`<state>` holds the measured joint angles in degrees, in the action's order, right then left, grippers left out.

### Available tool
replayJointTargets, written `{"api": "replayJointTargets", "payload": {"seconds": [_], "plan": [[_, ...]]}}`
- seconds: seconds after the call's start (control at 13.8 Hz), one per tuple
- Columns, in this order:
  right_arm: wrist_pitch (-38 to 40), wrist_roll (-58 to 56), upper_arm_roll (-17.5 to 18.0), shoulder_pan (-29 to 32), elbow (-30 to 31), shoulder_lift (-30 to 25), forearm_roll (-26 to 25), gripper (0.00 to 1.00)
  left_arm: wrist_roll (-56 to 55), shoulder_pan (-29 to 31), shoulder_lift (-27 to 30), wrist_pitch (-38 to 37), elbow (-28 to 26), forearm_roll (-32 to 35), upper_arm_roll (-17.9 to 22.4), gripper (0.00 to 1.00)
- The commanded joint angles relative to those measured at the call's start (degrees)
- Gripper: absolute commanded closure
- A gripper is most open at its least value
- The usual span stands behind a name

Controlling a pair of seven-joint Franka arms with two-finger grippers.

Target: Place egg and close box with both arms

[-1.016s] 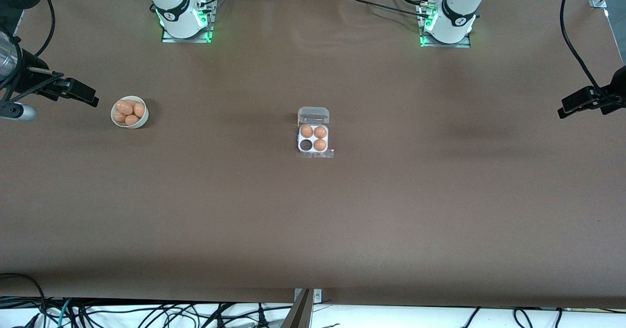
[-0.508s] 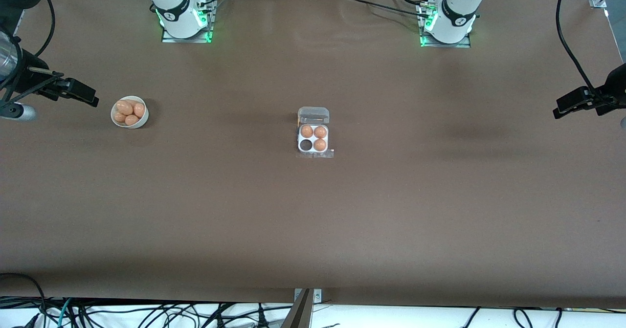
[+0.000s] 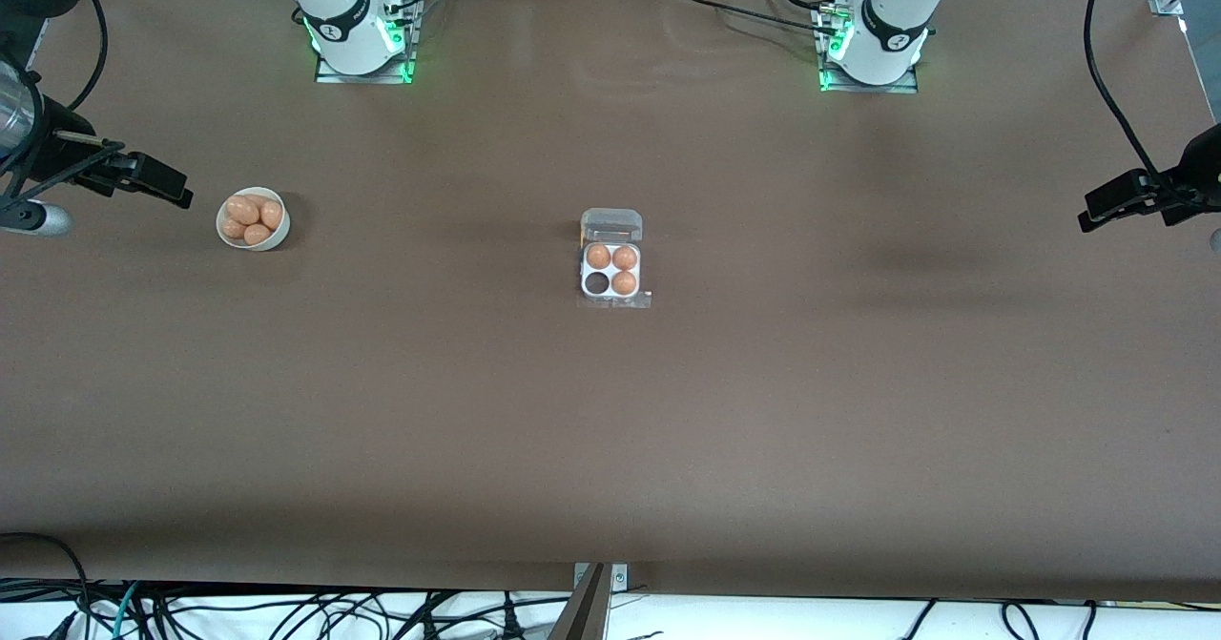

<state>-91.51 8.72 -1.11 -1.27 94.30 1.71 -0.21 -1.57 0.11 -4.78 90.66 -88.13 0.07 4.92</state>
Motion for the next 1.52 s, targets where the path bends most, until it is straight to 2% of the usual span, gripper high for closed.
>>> {"api": "replayJointTargets", "payload": {"seconds": [0.0, 0.58, 0.8, 0.94, 1.23, 1.45], "plan": [[0.5, -0.5, 0.6, 0.7, 0.3, -0.5, 0.7, 0.0, 1.0, -0.3, -0.8, -1.2, 1.9, 1.3, 0.0, 0.0], [0.5, -0.7, 0.1, 0.9, 0.3, 1.0, 0.6, 0.0, 1.0, -0.2, -0.8, -1.2, 1.9, 1.3, 0.0, 0.0], [3.1, -4.1, -0.1, 1.4, 0.5, 3.7, -1.9, 0.0, 1.0, -0.2, -0.8, -1.2, 1.9, 1.3, -0.1, 0.0], [3.4, -4.2, -1.6, 1.6, 1.6, 4.6, -3.0, 0.0, 0.9, -0.2, -0.8, -1.2, 1.9, 1.3, 0.0, 0.0], [-2.4, -4.5, -2.0, 1.7, 8.6, 2.3, -3.7, 0.0, 1.0, -0.1, -0.7, -1.2, 2.1, 1.3, 0.0, 0.0], [-11.1, -8.8, -4.8, 1.7, 18.8, -2.1, -3.6, 0.0, 1.0, 0.0, -0.7, -1.2, 2.1, 1.4, 0.0, 0.0]]}}
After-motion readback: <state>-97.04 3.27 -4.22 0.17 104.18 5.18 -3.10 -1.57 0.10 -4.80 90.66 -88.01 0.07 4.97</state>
